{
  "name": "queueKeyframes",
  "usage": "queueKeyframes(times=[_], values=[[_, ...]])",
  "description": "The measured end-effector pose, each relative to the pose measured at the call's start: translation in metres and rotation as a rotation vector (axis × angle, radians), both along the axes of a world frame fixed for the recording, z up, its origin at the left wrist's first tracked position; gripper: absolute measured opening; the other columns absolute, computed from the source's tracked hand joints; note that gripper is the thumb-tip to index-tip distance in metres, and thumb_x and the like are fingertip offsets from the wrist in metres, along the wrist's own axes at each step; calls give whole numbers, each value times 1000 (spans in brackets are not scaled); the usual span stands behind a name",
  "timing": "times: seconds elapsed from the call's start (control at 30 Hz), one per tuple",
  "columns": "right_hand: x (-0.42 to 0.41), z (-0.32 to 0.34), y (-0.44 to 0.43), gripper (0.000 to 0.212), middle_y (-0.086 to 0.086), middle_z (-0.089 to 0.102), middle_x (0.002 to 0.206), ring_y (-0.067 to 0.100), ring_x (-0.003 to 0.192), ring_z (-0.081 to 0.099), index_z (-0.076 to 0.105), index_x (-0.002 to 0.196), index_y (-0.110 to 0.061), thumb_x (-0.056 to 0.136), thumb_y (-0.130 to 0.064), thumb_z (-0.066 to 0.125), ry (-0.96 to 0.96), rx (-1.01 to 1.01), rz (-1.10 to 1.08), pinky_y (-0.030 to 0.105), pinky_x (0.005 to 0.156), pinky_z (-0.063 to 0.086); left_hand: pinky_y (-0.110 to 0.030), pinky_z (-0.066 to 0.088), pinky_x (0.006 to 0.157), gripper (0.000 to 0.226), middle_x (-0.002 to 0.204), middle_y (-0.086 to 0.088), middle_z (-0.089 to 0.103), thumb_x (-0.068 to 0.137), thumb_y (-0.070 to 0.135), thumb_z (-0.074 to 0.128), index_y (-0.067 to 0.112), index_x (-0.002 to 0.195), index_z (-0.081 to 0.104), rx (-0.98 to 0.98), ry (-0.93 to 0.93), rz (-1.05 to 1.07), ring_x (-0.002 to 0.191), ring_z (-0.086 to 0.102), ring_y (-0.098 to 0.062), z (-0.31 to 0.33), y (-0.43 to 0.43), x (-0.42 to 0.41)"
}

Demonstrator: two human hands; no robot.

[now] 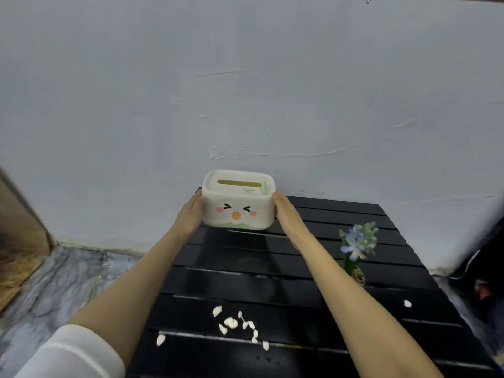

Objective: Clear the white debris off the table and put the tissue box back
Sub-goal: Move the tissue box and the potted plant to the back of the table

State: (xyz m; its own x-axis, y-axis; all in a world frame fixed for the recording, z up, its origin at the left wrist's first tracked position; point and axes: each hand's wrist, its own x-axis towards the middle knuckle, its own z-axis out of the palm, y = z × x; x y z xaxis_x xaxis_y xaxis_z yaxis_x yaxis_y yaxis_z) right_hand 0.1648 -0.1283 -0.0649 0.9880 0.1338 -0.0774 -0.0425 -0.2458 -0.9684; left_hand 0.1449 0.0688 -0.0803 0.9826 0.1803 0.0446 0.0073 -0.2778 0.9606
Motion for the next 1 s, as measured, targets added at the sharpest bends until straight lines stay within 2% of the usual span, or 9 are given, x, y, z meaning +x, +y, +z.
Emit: queueKeyframes(times=[0.03, 0.17, 0.23, 0.37, 0.43, 0.63, 0.73, 0.83, 1.0], values=[[7, -1, 4, 41, -5, 50, 112, 13, 105, 48, 46, 128, -16, 97, -32, 24, -10, -2, 10, 24, 85, 37, -20, 43, 74, 40, 123, 2, 50, 94, 27, 23, 21, 128, 44, 2, 12, 16, 110, 47, -18, -4, 4, 8], [25, -7, 13, 37, -9, 48, 107, 2, 92, 50, 46, 126, -19, 98, -27, 22, -51, 2, 45, 14, 68, 35, -43, 38, 106, 44, 133, -6, 53, 89, 33, 24, 24, 125, 48, -8, 28, 37, 120, 48, -24, -21, 16, 32], [30, -13, 15, 38, -8, 46, 110, 8, 99, 46, 43, 130, -20, 99, -27, 23, -42, 4, 40, 17, 75, 36, -43, 38, 105, 47, 132, -5, 53, 85, 36, 25, 26, 124, 48, -20, 52, 37, 120, 48, -24, -27, 18, 38], [29, -23, 14, 37, -13, 44, 106, 0, 95, 40, 42, 131, -22, 100, -29, 24, -45, 19, 57, 2, 59, 38, -44, 38, 106, 45, 131, -4, 54, 85, 35, 27, 25, 122, 51, -49, 62, 26, 121, 48, -23, -33, 20, 44], [30, -26, 14, 37, -17, 44, 106, -1, 99, 41, 41, 132, -24, 99, -31, 25, -45, 26, 71, 1, 60, 36, -44, 37, 107, 45, 132, -3, 54, 85, 35, 27, 26, 122, 50, -45, 62, 10, 121, 48, -21, -33, 22, 43], [17, -21, 12, 38, -20, 44, 116, -2, 108, 40, 38, 135, -25, 99, -32, 30, -101, -13, 112, -13, 62, 32, -24, 26, 95, 39, 125, 9, 43, 94, 18, 25, 19, 130, 40, 18, 18, -13, 121, 39, -13, -18, 16, 28], [-8, -11, 6, 42, -24, 31, 116, -4, 114, 28, 26, 141, -23, 99, -26, 30, -146, -49, 138, -2, 84, 24, -22, 19, 102, 42, 136, 5, 36, 95, 17, 26, 14, 137, 28, 56, 1, 17, 134, 27, -14, -11, 11, 9], [-35, -8, -3, 50, -17, 28, 138, 3, 130, 25, 18, 143, -26, 97, -30, 37, -145, -143, 143, 18, 102, 21, -28, 13, 113, 44, 151, 0, 25, 95, 22, 27, 15, 139, 24, 98, 43, 9, 140, 20, -16, -12, 14, -14], [-86, -18, -31, 59, -7, 16, 155, 11, 141, 15, 14, 144, -28, 94, -32, 44, -128, -282, 106, 28, 112, 17, -30, 14, 113, 45, 150, -2, 28, 94, 25, 33, 17, 138, 29, 178, 76, -31, 139, 23, -18, -17, 13, -65]])
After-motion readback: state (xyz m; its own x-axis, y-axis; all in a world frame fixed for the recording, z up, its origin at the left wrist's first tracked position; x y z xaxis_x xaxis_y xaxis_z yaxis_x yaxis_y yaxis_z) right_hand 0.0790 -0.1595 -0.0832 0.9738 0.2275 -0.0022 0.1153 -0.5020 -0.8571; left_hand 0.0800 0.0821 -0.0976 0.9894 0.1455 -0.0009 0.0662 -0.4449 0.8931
